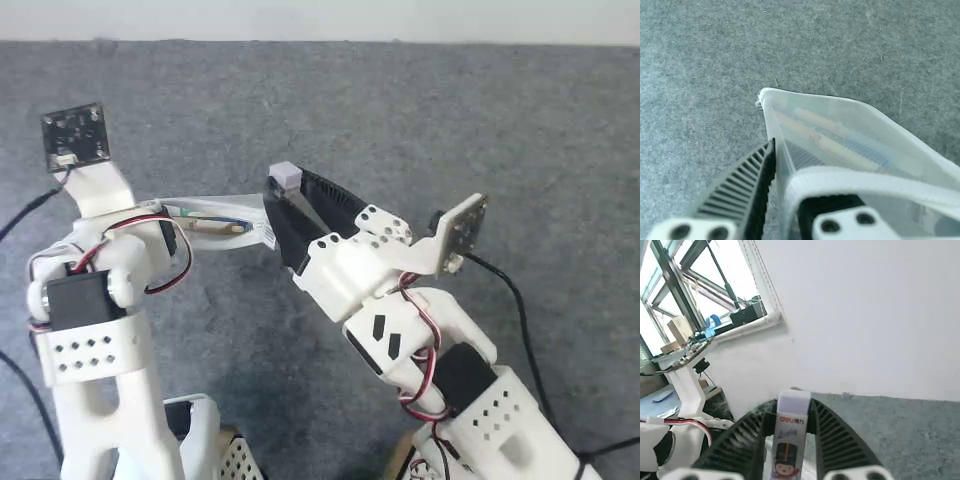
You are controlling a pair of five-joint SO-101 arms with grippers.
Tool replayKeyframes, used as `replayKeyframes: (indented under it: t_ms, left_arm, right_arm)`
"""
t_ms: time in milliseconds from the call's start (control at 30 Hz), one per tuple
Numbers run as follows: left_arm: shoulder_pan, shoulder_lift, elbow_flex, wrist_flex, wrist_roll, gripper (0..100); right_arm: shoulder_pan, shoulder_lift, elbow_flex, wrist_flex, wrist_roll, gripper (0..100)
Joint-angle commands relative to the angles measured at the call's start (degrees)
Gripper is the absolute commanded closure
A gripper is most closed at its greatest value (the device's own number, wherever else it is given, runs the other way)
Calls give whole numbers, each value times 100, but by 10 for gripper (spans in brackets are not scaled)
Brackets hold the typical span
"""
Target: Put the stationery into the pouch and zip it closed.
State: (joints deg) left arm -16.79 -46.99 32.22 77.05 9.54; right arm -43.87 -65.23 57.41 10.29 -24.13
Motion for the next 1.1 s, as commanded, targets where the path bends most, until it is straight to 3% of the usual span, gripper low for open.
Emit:
replayKeyframes:
  t_ms: [0, 333, 1067]
  left_arm:
    - [26, -264, -171, -141, -79, 988]
    - [26, -264, -171, -141, -79, 988]
    - [26, -264, -171, -132, -79, 988]
  right_arm:
    - [-48, -119, -70, -382, -44, 991]
    - [-462, 611, -62, -866, -62, 991]
    - [-453, 2396, -62, -2396, 88, 991]
